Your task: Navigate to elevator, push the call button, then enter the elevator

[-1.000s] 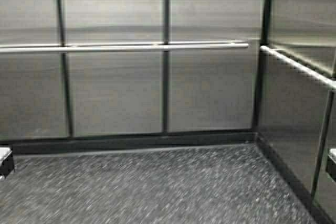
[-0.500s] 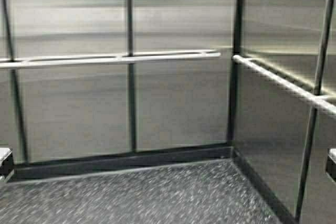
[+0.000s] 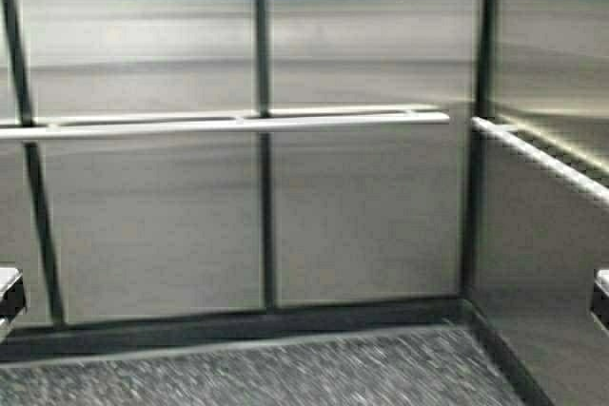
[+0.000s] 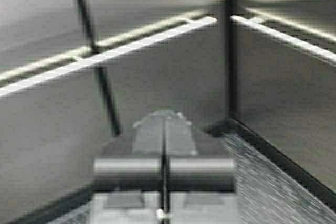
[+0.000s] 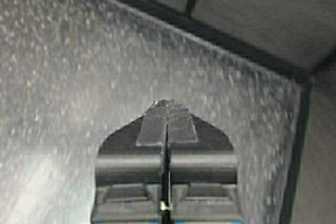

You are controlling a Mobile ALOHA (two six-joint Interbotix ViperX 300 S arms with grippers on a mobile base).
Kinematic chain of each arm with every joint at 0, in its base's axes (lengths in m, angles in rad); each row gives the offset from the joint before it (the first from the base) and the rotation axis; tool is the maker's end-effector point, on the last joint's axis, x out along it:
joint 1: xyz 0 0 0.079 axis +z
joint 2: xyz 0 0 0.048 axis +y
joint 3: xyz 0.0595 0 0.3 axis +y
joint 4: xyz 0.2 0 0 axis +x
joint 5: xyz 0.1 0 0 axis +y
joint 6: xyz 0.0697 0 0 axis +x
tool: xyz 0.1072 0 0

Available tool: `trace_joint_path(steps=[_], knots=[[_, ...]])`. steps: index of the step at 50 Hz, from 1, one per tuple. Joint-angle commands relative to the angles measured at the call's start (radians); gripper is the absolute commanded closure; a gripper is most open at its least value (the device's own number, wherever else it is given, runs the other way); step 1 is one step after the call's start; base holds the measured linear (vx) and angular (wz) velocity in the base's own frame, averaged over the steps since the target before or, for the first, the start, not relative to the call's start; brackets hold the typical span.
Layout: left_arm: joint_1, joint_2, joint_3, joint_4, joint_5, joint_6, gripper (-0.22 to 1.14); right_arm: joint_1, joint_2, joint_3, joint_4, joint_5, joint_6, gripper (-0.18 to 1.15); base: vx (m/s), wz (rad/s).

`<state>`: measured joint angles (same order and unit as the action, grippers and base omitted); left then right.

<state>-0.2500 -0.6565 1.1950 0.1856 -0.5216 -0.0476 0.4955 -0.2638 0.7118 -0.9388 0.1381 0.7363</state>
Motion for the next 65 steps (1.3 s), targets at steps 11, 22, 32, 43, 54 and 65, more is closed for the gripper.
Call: trace_joint_path(steps=[11, 22, 32, 43, 54, 65], knots=[[0.0, -0.025, -0.014, -0.002, -0.009, -0.005, 0.89, -0.009, -0.003, 0.009, -0.015, 0.0, -0.006, 0.91, 0.39, 0.2], [0.0, -0.084, 0.009, -0.006, -0.003, -0.018, 0.89, -0.018, -0.04, 0.015, -0.017, 0.023, -0.006, 0.91, 0.35, 0.31], [0.0, -0.156, 0.028, -0.044, 0.026, -0.015, 0.89, -0.008, -0.087, 0.011, 0.005, 0.023, 0.003, 0.91, 0.3, 0.35], [0.0, -0.156, 0.02, -0.055, 0.029, -0.009, 0.89, 0.008, -0.152, 0.009, 0.003, 0.021, 0.003, 0.91, 0.25, 0.52], [0.0, -0.123, 0.023, -0.055, 0.029, -0.003, 0.89, 0.008, -0.141, 0.011, 0.005, 0.008, 0.003, 0.91, 0.19, 0.71], [0.0, -0.092, 0.012, -0.057, 0.028, -0.003, 0.89, 0.009, -0.137, 0.015, 0.008, -0.011, 0.003, 0.91, 0.17, 0.83]])
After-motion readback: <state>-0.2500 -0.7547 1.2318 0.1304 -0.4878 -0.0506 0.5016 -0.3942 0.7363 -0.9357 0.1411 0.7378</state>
